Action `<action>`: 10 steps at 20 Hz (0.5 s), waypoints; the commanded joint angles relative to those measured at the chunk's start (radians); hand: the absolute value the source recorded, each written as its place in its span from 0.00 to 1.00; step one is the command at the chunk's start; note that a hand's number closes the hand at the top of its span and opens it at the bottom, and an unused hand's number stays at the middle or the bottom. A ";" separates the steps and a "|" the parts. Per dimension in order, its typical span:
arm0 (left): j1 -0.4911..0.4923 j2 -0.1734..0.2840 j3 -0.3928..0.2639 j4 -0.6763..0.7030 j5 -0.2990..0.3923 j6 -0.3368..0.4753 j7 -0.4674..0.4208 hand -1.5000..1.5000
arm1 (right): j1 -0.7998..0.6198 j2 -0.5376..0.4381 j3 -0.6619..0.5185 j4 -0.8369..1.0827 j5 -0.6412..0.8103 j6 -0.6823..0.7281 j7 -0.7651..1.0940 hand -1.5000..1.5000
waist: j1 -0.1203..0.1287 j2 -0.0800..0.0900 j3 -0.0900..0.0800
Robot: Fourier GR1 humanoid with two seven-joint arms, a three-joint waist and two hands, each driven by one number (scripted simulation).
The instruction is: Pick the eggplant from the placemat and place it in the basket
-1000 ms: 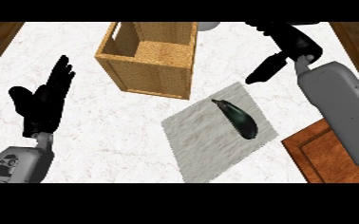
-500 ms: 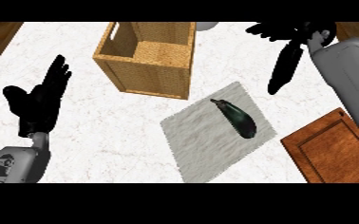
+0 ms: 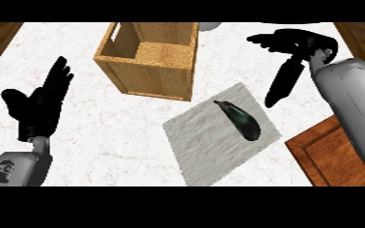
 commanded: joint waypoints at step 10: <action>-0.005 -0.031 0.047 -0.051 -0.047 -0.022 0.068 0.50 | 0.279 0.076 -0.018 -0.114 0.212 -0.070 -0.213 0.00 | 0.001 0.001 0.001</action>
